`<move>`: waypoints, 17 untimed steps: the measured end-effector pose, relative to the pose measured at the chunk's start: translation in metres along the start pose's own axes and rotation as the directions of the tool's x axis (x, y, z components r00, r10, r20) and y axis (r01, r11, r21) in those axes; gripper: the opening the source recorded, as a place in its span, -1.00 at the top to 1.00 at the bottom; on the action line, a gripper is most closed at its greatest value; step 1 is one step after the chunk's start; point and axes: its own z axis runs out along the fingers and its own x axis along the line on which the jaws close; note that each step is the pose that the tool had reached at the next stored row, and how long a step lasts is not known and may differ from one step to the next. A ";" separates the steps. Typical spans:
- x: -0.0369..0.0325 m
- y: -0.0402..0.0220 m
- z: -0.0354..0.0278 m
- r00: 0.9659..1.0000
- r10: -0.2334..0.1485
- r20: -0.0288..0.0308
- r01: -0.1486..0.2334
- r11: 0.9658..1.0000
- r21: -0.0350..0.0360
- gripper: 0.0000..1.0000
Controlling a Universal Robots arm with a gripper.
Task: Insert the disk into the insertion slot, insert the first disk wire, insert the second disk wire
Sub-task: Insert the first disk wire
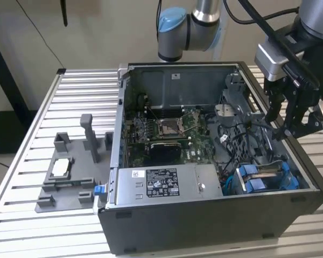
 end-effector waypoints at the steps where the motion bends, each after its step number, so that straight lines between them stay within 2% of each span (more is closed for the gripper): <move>1: 0.0002 0.0000 0.0008 1.000 -0.006 0.001 0.006 1.000 0.002 0.13; 3: 0.0004 -0.0001 0.0024 1.000 -0.019 0.002 0.019 1.000 0.009 0.13; 6: 0.0007 -0.0002 0.0040 0.999 -0.039 0.002 0.039 0.999 0.023 0.13; 7: 0.0008 -0.0002 0.0046 0.999 -0.046 0.002 0.046 0.999 0.028 0.17; 8: 0.0009 -0.0002 0.0054 0.999 -0.053 0.003 0.053 0.998 0.033 0.30; 9: 0.0011 -0.0001 0.0064 0.998 -0.058 0.003 0.057 0.998 0.036 0.30; 11: 0.0013 -0.0001 0.0082 0.998 -0.065 0.003 0.065 0.997 0.041 0.55; 14: 0.0016 -0.0010 0.0092 0.998 -0.071 0.002 0.070 0.997 0.042 0.62; 15: 0.0018 -0.0017 0.0095 0.997 -0.071 0.000 0.071 0.997 0.041 0.62; 16: 0.0019 -0.0025 0.0097 0.997 -0.072 -0.007 0.072 0.997 0.038 0.62; 17: 0.0021 -0.0032 0.0098 0.997 -0.074 -0.018 0.075 0.997 0.033 0.62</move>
